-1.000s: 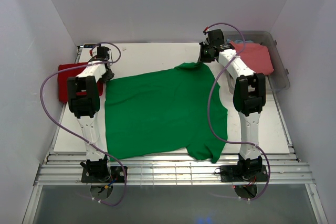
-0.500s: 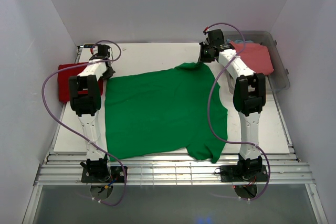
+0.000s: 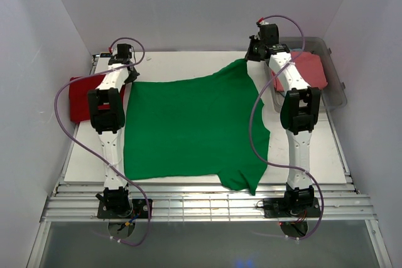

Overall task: Fold and stack the t-shirts
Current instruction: Fold the tshirt

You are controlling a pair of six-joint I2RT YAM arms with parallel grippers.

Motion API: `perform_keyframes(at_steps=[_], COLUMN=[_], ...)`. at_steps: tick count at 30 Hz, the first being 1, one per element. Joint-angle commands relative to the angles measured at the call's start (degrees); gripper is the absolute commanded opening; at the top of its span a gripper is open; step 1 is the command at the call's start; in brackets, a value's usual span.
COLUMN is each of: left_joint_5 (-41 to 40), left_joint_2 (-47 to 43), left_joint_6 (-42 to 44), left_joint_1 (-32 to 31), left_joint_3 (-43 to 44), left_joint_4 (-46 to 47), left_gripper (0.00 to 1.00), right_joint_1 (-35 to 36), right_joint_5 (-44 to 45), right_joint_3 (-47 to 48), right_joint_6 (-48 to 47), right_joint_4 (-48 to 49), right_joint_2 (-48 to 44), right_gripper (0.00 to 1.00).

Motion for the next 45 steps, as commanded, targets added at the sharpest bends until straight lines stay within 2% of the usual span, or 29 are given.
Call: perform_keyframes(at_steps=[1,3,8,14,16,31,45], left_joint_5=[0.3,0.9,2.7,3.3,3.5,5.7,-1.6], left_joint_2=[-5.1,-8.0,-20.6,-32.6,-36.2,-46.3,-55.3], left_joint_6=[-1.2,-1.2,-1.5,-1.8,-1.9,-1.9,-0.9], left_joint_1=[0.5,0.5,0.5,0.4,0.5,0.5,0.5], left_joint_3=[-1.0,-5.1,-21.7,-37.9,-42.7,-58.1,-66.6], left_joint_4=[1.5,6.2,18.7,29.5,30.6,26.0,19.1], left_gripper=[0.00,0.00,0.00,0.00,0.00,0.00,0.00], right_joint_1=[-1.4,-1.5,-1.4,-0.8,-0.4,4.9,6.3], right_joint_5=[-1.3,-2.1,-4.4,-6.2,-6.1,-3.1,-1.5], right_joint_3=[-2.1,-5.2,-12.6,-25.5,-28.6,-57.4,-70.7], right_joint_6=[1.1,0.7,0.1,-0.8,-1.6,-1.1,0.3], right_joint_4=[5.3,7.0,8.3,9.5,9.6,10.2,4.5], right_joint_2=[-4.5,-6.9,-11.8,-20.3,-23.5,-46.4,-63.0], right_gripper=[0.08,0.08,0.08,0.08,0.08,0.08,0.08])
